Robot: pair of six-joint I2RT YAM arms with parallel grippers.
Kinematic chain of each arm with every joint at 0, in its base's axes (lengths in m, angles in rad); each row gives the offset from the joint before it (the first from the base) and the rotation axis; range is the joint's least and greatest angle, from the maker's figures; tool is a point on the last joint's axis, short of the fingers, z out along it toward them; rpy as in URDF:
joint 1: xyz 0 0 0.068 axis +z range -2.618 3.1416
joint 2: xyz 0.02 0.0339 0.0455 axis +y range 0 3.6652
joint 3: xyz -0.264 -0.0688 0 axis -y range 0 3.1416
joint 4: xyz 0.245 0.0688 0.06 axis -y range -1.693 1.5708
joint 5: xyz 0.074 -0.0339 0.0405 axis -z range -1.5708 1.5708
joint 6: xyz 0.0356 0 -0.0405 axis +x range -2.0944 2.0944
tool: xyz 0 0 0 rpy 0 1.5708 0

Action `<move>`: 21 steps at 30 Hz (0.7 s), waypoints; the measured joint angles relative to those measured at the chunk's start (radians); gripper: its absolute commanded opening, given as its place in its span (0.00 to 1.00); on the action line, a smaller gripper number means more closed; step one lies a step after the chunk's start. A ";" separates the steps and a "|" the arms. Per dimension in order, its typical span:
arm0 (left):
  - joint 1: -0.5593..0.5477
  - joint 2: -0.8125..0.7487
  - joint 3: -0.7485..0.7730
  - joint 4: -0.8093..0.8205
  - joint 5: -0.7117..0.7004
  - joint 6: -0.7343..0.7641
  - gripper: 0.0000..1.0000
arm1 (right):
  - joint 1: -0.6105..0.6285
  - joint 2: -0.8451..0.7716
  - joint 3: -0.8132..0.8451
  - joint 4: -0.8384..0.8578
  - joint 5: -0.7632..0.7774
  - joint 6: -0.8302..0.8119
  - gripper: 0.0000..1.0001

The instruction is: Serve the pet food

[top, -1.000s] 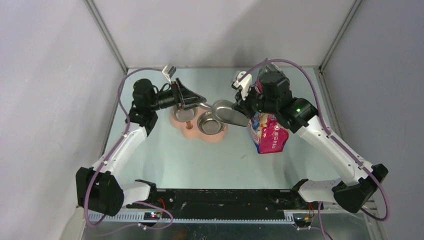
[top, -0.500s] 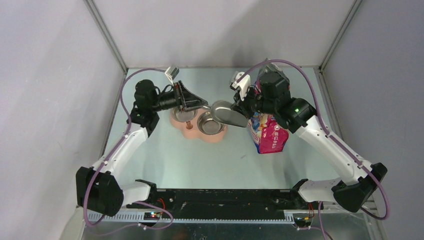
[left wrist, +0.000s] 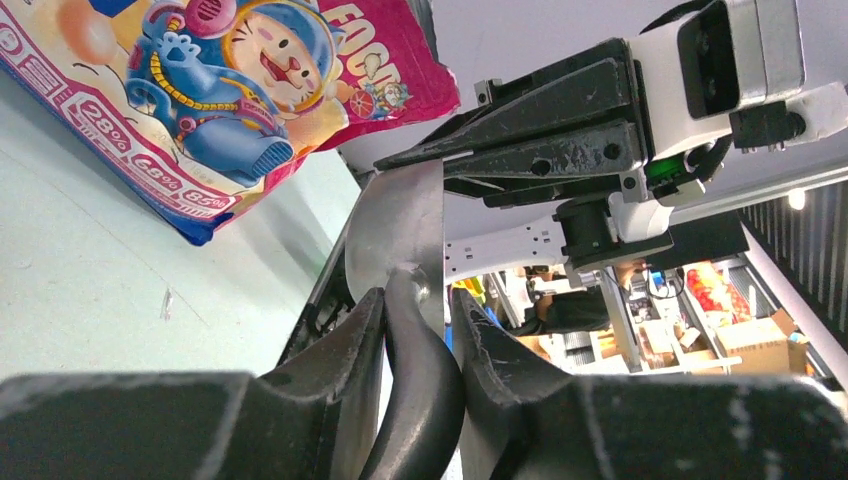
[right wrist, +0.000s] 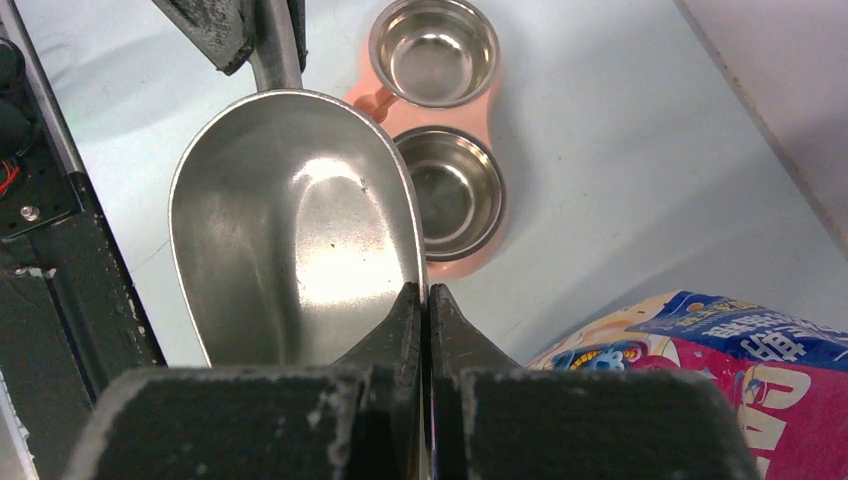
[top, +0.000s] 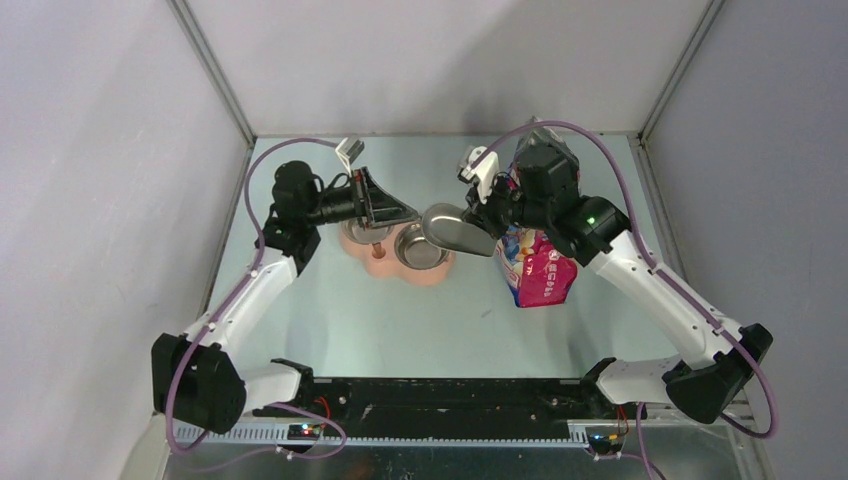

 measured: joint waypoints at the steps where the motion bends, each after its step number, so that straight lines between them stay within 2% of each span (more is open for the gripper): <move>1: -0.002 -0.001 0.000 -0.005 -0.001 0.006 0.08 | 0.000 0.000 -0.003 0.001 -0.002 0.000 0.00; 3: -0.002 -0.001 0.000 -0.008 -0.001 0.011 0.02 | 0.000 0.000 -0.004 0.000 -0.001 -0.002 0.00; 6: -0.002 -0.001 0.000 -0.009 -0.002 0.021 0.00 | 0.000 0.000 -0.006 0.001 -0.001 -0.006 0.03; 7: -0.003 -0.001 0.000 -0.014 -0.003 0.026 0.00 | 0.000 0.000 -0.008 0.002 -0.002 -0.006 0.15; 8: -0.003 -0.002 0.000 -0.022 -0.004 0.034 0.00 | 0.000 0.000 -0.011 0.001 -0.003 -0.008 0.22; 9: -0.004 -0.002 0.000 -0.034 -0.004 0.047 0.00 | 0.000 0.000 -0.013 0.000 -0.004 -0.007 0.33; 11: -0.006 -0.006 0.000 -0.080 -0.012 0.097 0.00 | -0.008 0.000 -0.012 -0.009 -0.006 -0.003 0.44; 14: -0.007 -0.018 0.011 -0.211 -0.043 0.210 0.00 | -0.058 0.000 0.027 -0.062 -0.033 0.023 0.55; 17: -0.007 -0.028 0.035 -0.346 -0.080 0.334 0.00 | -0.164 0.000 0.151 -0.141 -0.052 0.060 0.63; 21: -0.011 -0.035 0.091 -0.489 -0.121 0.481 0.00 | -0.301 -0.020 0.288 -0.156 0.034 0.102 0.72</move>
